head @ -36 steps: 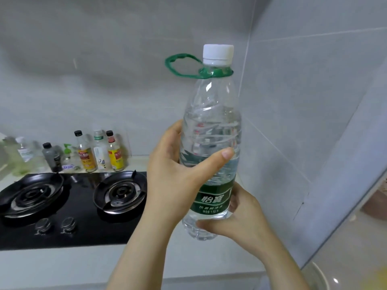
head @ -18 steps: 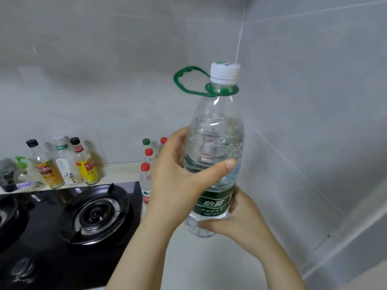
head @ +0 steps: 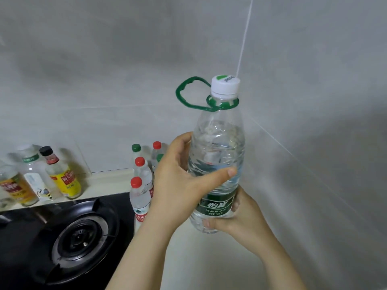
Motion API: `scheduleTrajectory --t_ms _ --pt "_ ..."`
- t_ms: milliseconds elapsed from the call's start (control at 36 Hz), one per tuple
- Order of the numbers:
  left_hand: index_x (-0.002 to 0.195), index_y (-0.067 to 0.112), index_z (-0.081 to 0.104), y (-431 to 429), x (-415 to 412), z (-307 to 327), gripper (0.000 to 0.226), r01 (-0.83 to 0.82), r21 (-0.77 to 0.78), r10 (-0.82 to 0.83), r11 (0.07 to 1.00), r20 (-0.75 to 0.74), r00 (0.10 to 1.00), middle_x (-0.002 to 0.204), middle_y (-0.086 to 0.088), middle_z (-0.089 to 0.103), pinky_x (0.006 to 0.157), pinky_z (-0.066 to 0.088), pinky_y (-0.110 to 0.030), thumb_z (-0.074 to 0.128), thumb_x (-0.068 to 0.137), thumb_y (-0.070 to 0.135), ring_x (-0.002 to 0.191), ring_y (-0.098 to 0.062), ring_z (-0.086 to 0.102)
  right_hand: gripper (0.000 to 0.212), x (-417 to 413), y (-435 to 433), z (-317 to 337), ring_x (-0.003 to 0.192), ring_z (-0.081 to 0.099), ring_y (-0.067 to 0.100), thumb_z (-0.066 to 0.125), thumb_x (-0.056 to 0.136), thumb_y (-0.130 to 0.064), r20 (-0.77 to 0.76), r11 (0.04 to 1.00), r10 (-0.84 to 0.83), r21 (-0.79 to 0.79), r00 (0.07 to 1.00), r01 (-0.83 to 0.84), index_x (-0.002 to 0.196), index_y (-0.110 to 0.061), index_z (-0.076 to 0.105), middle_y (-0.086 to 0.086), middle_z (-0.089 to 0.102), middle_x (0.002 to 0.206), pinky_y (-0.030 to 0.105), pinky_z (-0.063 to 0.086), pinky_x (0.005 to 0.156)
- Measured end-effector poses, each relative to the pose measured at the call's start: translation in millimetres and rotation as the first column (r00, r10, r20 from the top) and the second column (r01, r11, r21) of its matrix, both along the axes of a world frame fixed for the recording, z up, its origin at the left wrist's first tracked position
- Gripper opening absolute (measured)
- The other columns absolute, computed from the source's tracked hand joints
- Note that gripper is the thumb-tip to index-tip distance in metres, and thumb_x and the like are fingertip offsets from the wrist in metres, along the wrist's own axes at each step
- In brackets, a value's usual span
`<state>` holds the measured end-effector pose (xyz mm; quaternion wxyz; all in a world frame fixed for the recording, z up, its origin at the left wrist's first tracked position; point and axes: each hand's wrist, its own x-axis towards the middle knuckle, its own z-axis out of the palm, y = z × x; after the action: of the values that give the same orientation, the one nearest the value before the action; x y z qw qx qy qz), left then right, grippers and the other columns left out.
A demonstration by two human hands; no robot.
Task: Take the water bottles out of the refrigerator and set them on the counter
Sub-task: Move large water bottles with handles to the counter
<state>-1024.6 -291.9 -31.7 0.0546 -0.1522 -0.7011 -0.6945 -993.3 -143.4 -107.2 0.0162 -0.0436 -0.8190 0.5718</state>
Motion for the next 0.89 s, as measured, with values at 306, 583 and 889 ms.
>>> scheduleTrajectory --t_ms 306,583,889 --pt "0.119 0.024 0.057 13 -49 -30 0.075 -0.051 -0.133 0.057 0.990 0.041 0.998 0.110 0.012 0.070 0.086 0.056 -0.024 0.093 0.054 0.020 0.101 -0.001 0.066 0.089 -68 18 -46 0.102 0.066 -0.001 0.091 0.047 -0.014 0.003 0.999 0.043 0.023 0.999 -0.043 0.112 -0.057 0.048 -0.029 0.066 0.109 0.030 0.056 0.087" --pt "0.126 0.026 0.053 18 -91 -63 0.083 -0.060 -0.274 0.079 0.960 0.059 0.995 0.115 0.014 0.068 0.094 0.053 -0.029 0.094 0.053 0.024 0.108 0.000 0.063 0.088 -116 26 -102 0.101 0.068 0.004 0.092 0.039 -0.031 0.115 0.997 0.070 -0.019 0.991 -0.068 0.118 -0.036 0.056 -0.016 0.071 0.110 0.037 0.057 0.088" --pt "0.117 0.034 0.055 8 -127 -104 0.076 -0.027 -0.373 0.087 0.928 0.146 0.985 0.110 0.022 0.067 0.091 0.053 -0.030 0.091 0.050 0.037 0.105 0.003 0.063 0.080 -149 23 -154 0.097 0.066 -0.003 0.091 0.045 -0.021 0.148 0.994 0.077 0.063 0.986 -0.087 0.111 -0.044 0.053 -0.023 0.069 0.104 0.034 0.056 0.087"
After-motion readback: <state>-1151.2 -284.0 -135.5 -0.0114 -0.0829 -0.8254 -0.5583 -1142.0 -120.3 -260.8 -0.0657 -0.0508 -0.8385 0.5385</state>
